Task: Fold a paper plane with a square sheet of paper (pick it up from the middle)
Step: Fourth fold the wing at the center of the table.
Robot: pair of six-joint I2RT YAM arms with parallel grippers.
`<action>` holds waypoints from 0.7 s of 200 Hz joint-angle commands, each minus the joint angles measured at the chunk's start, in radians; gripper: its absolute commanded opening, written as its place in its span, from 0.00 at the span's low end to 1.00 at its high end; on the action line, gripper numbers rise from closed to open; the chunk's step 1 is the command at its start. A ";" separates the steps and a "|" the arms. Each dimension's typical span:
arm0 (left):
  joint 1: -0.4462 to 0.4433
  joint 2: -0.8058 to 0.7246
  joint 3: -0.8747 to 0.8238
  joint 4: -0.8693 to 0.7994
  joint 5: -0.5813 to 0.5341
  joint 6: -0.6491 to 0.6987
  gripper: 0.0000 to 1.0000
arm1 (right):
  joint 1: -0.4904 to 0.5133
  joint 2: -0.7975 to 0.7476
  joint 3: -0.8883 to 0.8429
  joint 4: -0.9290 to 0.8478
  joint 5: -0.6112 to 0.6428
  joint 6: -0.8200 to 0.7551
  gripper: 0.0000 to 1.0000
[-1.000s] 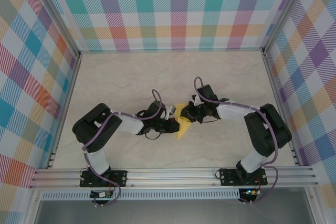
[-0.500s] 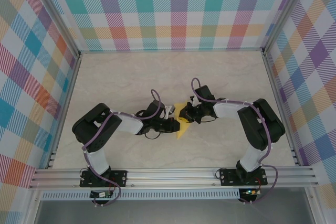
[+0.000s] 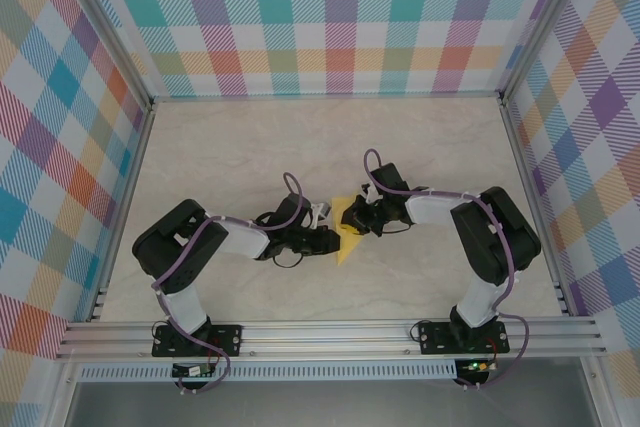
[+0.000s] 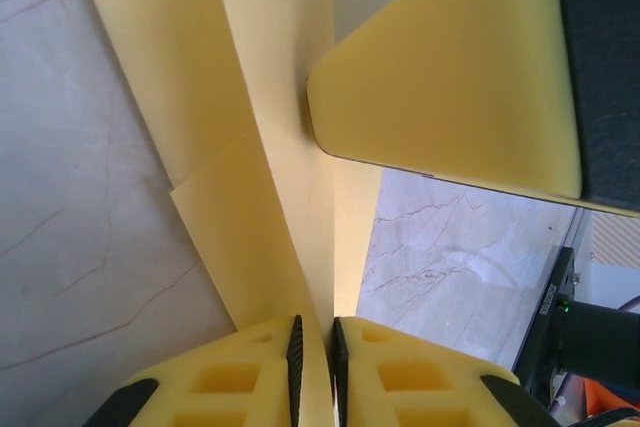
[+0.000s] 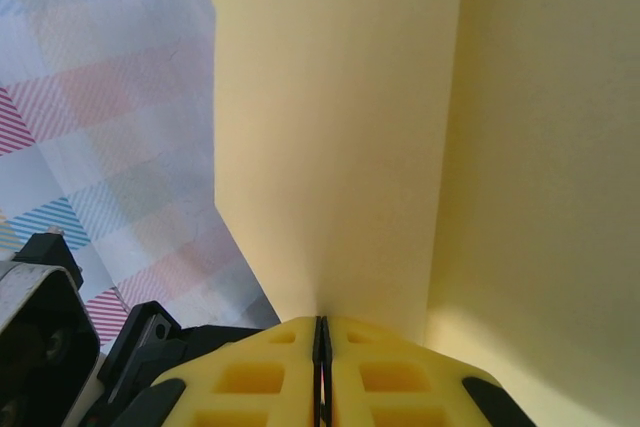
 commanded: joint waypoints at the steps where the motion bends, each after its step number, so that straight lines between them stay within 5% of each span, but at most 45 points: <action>1: 0.012 -0.027 -0.013 0.015 -0.013 -0.007 0.12 | 0.000 0.014 0.020 0.010 -0.005 0.002 0.12; 52: 0.012 -0.020 -0.051 0.054 -0.049 -0.059 0.01 | 0.000 0.015 0.025 0.004 0.003 0.000 0.12; 140: 0.013 -0.002 -0.032 0.018 -0.042 -0.045 0.00 | -0.002 0.009 0.041 0.000 -0.029 -0.018 0.13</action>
